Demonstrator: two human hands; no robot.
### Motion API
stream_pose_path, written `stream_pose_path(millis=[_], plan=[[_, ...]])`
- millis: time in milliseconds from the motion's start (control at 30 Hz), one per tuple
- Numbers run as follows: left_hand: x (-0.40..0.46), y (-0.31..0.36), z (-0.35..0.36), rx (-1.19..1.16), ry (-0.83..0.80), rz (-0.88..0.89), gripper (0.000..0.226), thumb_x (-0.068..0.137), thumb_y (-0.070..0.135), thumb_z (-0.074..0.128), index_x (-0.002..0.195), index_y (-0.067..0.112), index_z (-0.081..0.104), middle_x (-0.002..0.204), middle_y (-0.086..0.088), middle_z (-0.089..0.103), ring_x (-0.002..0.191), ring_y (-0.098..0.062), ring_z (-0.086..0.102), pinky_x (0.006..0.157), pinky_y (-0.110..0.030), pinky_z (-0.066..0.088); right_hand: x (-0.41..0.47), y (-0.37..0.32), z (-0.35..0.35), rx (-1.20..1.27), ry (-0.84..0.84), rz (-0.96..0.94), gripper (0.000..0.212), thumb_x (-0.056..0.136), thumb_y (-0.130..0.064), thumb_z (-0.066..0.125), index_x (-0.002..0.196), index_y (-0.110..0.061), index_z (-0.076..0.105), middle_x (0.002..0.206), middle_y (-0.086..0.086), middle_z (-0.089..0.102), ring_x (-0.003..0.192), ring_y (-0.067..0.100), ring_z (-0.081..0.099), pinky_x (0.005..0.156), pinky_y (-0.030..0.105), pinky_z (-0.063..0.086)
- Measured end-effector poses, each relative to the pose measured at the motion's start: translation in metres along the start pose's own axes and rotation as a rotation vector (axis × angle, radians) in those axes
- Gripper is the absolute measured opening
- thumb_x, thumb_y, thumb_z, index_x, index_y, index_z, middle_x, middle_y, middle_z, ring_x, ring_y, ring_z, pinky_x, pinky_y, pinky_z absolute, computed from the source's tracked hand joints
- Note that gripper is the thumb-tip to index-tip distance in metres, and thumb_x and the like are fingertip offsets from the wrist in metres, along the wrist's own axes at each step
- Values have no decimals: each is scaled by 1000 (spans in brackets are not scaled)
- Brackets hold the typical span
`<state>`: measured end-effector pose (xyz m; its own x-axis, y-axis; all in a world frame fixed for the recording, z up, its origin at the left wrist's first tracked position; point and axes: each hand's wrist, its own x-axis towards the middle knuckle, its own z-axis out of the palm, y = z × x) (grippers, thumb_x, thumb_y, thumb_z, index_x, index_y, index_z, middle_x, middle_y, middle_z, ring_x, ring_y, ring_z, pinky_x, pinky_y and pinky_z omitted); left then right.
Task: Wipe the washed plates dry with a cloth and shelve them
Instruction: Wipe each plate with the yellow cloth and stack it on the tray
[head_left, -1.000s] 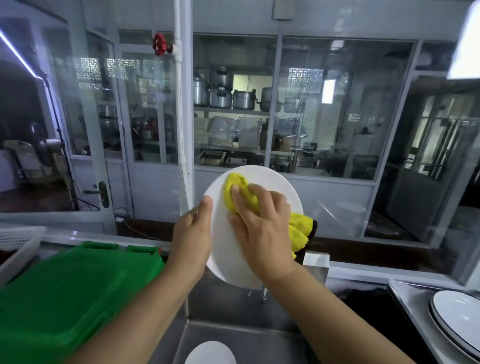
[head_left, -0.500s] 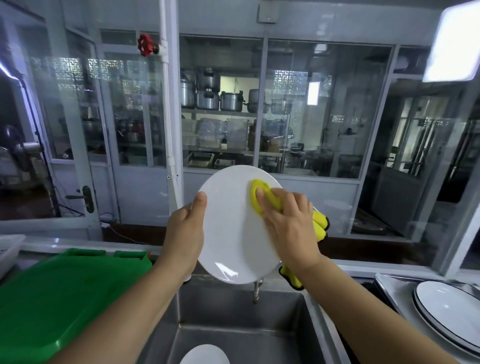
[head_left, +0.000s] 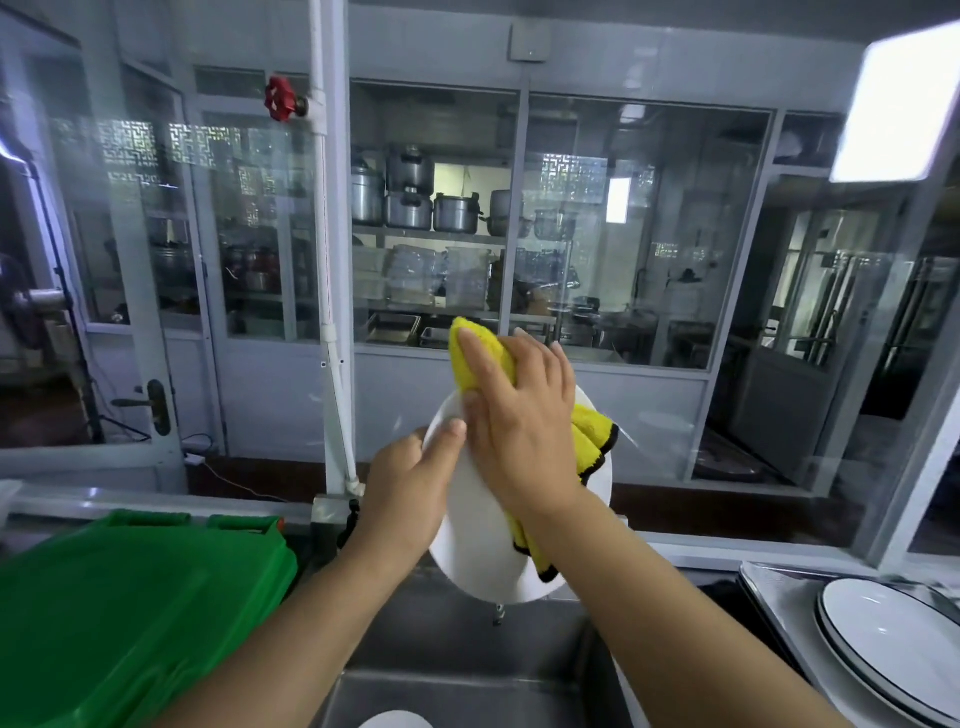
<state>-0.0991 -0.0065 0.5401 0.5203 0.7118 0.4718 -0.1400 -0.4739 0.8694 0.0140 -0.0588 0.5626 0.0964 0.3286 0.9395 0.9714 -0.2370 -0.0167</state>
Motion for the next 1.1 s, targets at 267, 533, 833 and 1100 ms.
stream_pose_path(millis=[267,533,833,1100], plan=[[11,2,-12,14,67,18,54,93,48,48,79,-3,61,77,-23,65,73,-38,61,67,-50,49,-14,26,0,17,0,471,53,94,-36,27,146,-40,26,113,6,47,86,29,52,72,40,45],[6,-14,-17,-100,-160,-137,18,91,36,54,89,26,69,89,2,73,92,-21,67,81,-39,52,-27,40,-12,167,-131,602,46,100,-35,38,143,-47,28,103,-4,43,78,18,50,68,33,40],[25,4,-20,151,-279,-5,49,90,47,48,74,3,59,66,-6,57,61,-17,53,62,-29,38,-21,34,-25,-111,-65,-2,43,93,-31,42,136,-27,41,87,10,51,65,30,47,58,32,34],[9,14,-13,42,-197,79,51,90,47,47,72,-1,54,63,-17,56,58,-27,51,60,-35,39,-5,26,-32,-152,-46,-171,37,100,-35,38,137,-30,42,104,12,58,82,31,54,72,40,39]])
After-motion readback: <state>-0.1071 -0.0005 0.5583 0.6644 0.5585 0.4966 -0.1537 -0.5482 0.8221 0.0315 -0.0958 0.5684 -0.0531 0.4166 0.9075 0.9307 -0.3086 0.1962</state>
